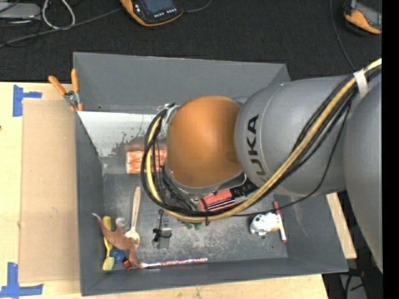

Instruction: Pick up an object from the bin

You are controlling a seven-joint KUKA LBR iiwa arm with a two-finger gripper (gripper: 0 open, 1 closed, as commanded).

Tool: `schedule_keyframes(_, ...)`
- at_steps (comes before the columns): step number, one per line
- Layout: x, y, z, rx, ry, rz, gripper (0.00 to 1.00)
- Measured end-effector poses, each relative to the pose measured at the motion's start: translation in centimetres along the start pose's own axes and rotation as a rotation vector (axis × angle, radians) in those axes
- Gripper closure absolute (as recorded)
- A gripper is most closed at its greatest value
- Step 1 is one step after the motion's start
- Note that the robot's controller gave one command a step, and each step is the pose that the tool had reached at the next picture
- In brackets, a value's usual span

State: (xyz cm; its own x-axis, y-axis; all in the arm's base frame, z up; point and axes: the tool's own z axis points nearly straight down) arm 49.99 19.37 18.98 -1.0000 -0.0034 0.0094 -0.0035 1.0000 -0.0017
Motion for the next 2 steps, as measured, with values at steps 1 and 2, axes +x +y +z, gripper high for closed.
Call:
schedule_keyframes(1,-0.2,-0.1,-0.5,-0.001,-0.007,0.005,0.00)
schedule_keyframes(2,-5.4,-0.2,-1.2,-0.002,-0.007,-0.088,0.00)
